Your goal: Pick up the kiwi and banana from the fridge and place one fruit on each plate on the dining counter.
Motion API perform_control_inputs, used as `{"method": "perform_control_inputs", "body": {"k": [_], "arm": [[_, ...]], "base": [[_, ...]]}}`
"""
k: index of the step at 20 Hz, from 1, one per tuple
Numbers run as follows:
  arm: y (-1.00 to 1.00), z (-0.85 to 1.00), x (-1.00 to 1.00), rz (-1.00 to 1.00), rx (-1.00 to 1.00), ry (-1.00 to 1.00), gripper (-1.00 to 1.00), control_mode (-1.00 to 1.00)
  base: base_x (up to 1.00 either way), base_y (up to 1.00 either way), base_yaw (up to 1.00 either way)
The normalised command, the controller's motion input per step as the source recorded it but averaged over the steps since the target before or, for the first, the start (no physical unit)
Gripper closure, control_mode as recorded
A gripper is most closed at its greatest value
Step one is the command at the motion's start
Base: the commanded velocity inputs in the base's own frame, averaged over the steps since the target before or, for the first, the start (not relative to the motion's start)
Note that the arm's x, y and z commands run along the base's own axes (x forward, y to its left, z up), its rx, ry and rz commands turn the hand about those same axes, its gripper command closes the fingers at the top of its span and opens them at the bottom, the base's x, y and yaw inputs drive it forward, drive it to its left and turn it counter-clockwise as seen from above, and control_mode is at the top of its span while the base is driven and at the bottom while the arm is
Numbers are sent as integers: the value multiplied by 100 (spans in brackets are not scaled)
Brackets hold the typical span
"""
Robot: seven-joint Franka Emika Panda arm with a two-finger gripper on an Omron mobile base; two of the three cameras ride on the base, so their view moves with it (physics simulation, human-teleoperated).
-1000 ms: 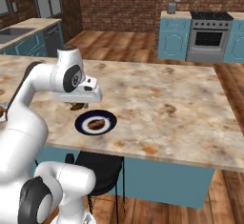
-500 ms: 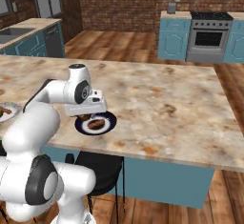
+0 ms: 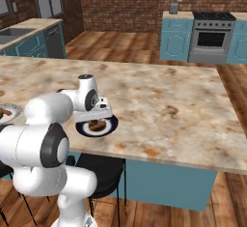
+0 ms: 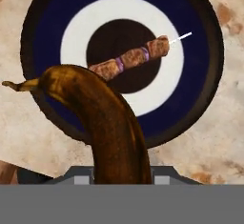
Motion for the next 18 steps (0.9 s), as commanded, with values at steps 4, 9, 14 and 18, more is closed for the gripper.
{"method": "perform_control_inputs", "body": {"k": [4, 9, 14, 18], "arm": [[0, -38, 48, 6, 0, 0, 100, -100], [0, -31, 27, 2, 0, 0, 100, -100], [0, -27, 5, 0, 0, 0, 100, -100], [0, -23, 0, 0, 0, -2, 100, -100]], "base": [[0, 0, 0], [0, 0, 0], [0, 0, 0], [0, 0, 0]]}}
